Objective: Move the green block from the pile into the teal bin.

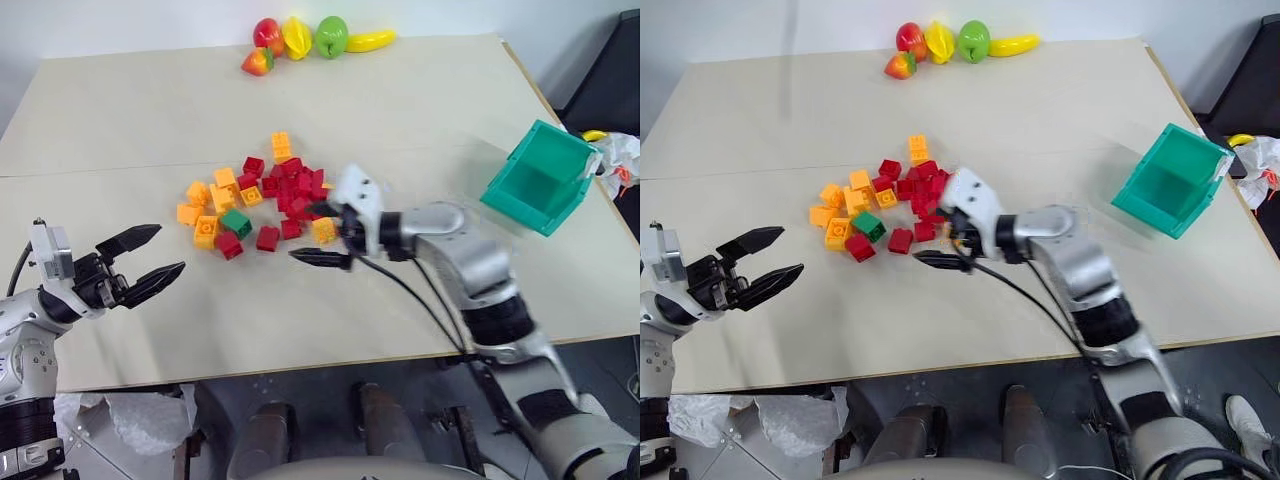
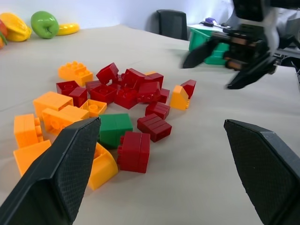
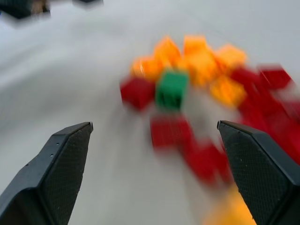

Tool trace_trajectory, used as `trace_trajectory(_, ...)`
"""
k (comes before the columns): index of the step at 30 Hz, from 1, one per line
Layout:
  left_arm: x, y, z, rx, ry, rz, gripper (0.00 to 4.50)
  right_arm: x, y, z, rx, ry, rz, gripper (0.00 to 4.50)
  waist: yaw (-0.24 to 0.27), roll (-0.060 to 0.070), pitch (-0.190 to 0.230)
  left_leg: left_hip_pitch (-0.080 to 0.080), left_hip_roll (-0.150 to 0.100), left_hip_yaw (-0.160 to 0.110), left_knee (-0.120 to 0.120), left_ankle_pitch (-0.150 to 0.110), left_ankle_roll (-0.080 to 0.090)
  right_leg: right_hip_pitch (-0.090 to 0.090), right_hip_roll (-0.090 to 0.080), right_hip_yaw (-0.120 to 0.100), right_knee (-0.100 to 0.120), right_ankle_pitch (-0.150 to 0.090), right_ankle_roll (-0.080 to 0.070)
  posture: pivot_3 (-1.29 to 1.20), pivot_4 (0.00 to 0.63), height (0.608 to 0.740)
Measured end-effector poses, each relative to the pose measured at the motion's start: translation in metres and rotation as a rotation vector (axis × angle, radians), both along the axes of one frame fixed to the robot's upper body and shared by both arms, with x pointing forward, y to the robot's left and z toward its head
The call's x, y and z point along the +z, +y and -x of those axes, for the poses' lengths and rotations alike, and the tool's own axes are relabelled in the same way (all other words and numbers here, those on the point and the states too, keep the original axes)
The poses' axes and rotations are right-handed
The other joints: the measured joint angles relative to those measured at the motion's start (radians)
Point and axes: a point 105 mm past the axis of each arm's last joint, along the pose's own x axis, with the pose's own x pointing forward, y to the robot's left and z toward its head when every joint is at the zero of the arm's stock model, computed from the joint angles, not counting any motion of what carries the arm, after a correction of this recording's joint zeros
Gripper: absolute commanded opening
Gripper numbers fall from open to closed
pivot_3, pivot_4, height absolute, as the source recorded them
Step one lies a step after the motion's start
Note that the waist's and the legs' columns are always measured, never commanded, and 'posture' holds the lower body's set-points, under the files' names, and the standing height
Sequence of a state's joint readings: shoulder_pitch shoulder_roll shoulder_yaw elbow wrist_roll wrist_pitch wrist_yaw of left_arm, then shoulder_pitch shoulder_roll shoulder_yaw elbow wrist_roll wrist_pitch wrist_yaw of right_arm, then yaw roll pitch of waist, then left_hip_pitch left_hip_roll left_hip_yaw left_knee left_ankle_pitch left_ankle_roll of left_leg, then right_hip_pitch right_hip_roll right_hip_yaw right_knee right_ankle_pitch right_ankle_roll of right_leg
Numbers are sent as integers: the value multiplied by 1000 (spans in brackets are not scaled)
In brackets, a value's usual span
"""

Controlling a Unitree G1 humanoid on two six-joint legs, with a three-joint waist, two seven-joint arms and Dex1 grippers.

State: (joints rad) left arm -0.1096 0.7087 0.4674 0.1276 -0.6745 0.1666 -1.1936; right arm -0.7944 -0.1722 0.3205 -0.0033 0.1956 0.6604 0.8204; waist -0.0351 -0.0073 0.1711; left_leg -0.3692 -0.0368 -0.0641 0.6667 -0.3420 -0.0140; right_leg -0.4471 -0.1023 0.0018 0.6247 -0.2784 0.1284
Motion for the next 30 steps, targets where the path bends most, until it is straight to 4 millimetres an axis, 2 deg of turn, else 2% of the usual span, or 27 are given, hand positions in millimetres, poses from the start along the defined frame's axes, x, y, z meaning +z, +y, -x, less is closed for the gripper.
trace_trajectory(4, 0, -2, 2, -5, -5, -6, 4500, -10, 43, 5, 1, 41, -1, 4453, -2, 0, 0, 0, -1, 0, 0, 0, 0, 0, 0, 0, 0, 0, 0, 0, 150, 740)
trace_trajectory(7, -1, -2, 4, -7, -2, -14, 4500, -15, 58, 1, -30, 55, 16, 4453, -1, 0, 0, 0, -2, -1, 0, 0, 0, 0, -1, -1, 1, 0, 0, 0, 150, 740)
trace_trajectory(11, -3, -2, 7, -4, 4, -18, 4500, -21, 77, -16, -129, 48, 50, 4453, -17, 0, 0, 0, -1, -2, 0, 0, 0, 0, 0, -1, 2, 0, 0, 0, 150, 740)
trace_trajectory(15, -3, 0, 10, 13, 3, -19, 4500, -32, 65, -48, -292, 64, 71, 4453, -28, 0, 0, 0, -2, -2, 0, 0, 0, 0, -1, -1, 2, 0, 0, 0, 150, 740)
trace_trajectory(22, -4, -3, 10, 20, -4, -6, 4500, -30, 55, -76, -434, 68, 75, 4453, -51, 0, 0, 0, -1, -2, -1, 0, 0, 0, 0, -1, 2, 0, 0, 0, 150, 740)
trace_trajectory(30, -5, -2, 10, 29, -2, -4, 4500, -30, 61, -77, -381, 75, 88, 4453, -53, 0, 0, 0, -1, -2, -1, 0, 0, 0, 0, -1, 2, 0, 0, 0, 150, 740)
